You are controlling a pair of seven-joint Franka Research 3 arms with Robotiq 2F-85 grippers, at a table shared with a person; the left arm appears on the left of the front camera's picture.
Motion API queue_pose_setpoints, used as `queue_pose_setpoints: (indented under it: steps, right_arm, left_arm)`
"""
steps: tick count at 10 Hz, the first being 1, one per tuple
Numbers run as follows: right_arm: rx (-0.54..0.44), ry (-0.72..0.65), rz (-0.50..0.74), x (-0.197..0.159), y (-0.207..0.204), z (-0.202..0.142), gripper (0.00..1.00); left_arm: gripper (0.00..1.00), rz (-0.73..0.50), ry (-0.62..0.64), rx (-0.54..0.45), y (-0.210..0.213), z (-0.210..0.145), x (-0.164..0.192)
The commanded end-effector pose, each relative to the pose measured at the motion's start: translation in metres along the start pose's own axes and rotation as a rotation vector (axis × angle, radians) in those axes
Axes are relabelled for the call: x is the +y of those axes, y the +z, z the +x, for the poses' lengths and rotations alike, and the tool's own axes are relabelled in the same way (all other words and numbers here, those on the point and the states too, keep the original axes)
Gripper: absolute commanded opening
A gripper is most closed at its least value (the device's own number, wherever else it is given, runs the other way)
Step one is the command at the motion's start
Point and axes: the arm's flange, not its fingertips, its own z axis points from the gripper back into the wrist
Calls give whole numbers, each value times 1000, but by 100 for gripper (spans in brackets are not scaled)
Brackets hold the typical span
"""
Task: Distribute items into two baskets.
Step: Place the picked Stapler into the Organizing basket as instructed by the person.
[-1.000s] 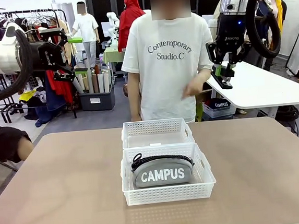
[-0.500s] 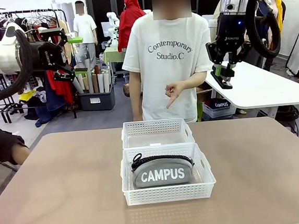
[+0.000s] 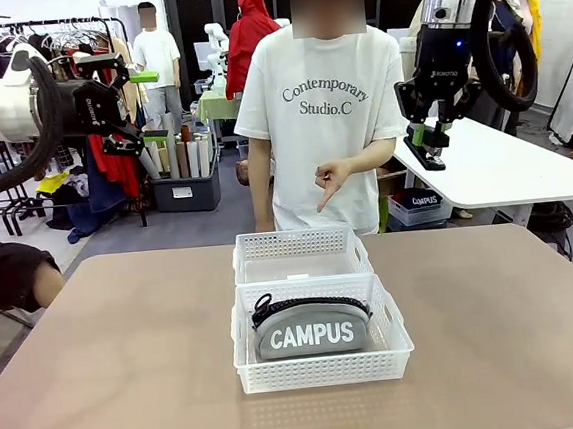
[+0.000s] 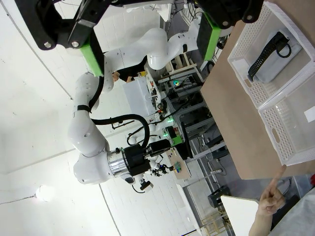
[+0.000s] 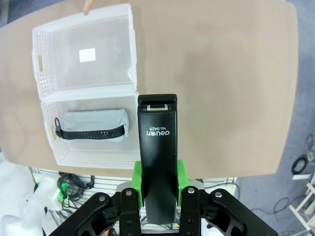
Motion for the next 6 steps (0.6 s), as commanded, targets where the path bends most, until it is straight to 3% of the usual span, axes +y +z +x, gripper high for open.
queue_pose_setpoints:
  steps: [1, 6]
  right_arm:
    - [-7, 6, 6, 0, 1, -3, 0]
    - [6, 18, -21, 1, -5, 3, 0]
  left_arm:
    - [100, -3, -1, 0, 0, -1, -1]
    - [100, -3, -1, 0, 0, -1, -1]
